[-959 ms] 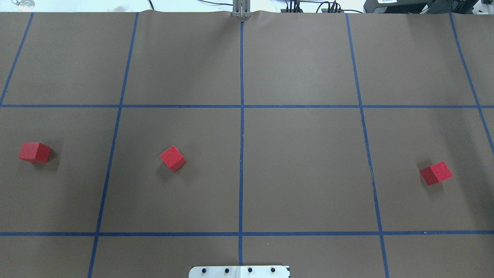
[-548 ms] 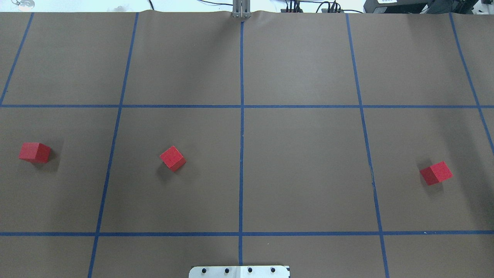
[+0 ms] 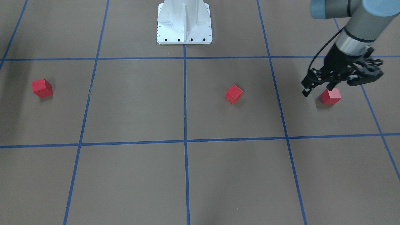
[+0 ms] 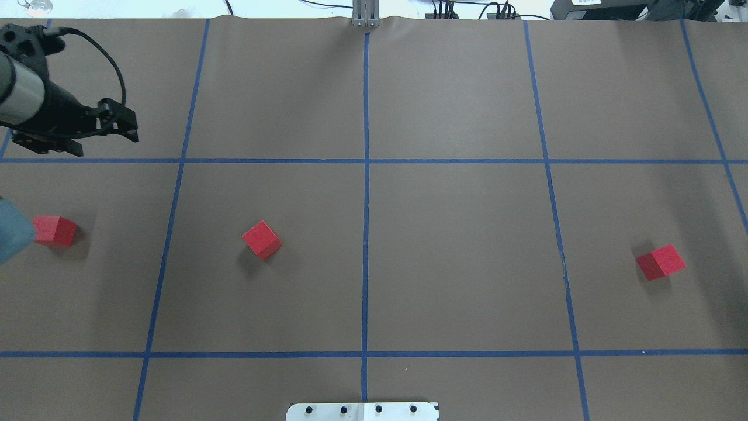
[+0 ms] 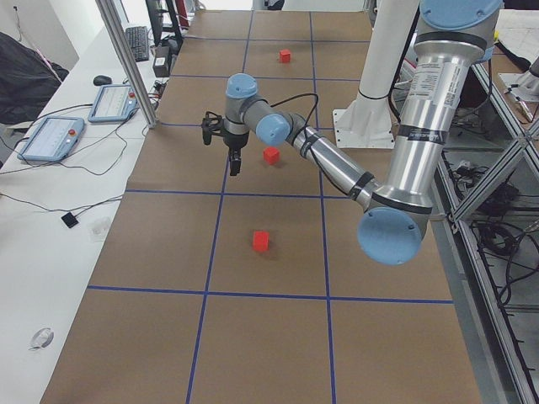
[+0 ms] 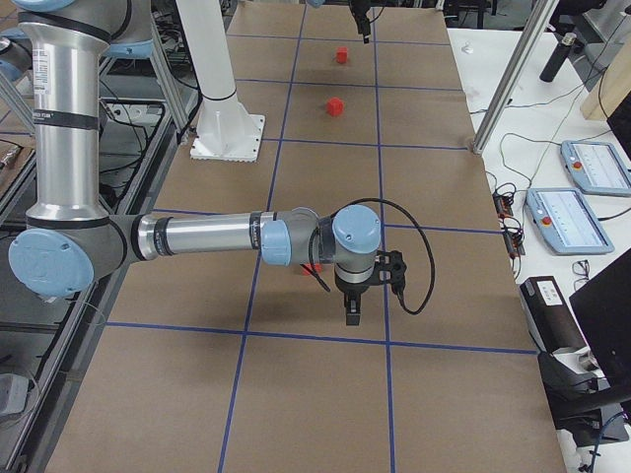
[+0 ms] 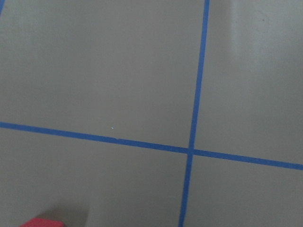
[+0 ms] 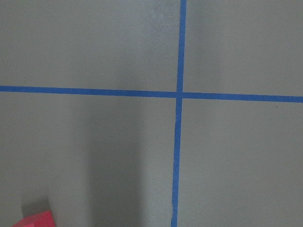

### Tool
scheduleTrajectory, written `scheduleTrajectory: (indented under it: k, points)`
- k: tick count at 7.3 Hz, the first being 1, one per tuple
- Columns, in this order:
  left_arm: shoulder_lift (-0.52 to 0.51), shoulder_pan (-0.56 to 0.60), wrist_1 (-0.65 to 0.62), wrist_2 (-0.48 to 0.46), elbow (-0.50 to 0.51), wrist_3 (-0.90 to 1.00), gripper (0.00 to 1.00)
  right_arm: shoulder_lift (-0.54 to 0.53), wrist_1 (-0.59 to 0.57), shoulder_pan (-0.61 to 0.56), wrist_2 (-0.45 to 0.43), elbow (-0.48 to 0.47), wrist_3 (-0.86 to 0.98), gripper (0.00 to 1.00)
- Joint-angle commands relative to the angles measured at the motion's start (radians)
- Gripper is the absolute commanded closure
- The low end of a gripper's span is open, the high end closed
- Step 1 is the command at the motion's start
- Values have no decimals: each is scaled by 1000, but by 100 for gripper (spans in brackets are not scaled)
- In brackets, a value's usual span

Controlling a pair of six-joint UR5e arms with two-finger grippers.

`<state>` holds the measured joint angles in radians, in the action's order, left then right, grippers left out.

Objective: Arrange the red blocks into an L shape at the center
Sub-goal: 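Reach the left gripper down to the middle red cube and grasp it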

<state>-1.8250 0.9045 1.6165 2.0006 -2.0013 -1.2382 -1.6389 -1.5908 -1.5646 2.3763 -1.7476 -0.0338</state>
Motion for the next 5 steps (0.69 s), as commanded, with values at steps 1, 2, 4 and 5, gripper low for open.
scheduleTrajectory:
  k: [1, 2, 4, 5]
  points:
    - [-97, -248, -16, -193, 19, -307, 0, 4, 0, 0, 0, 0, 0, 1]
    - [-156, -284, -45, -235, 63, -369, 0, 4, 0, 0, 0, 0, 0, 1]
    - [-209, -346, -47, -278, 137, -469, 0, 4, 0, 0, -2, 5, -1, 1]
    - [-211, -357, -52, -286, 145, -472, 0, 4, 0, 0, -2, 5, -1, 1]
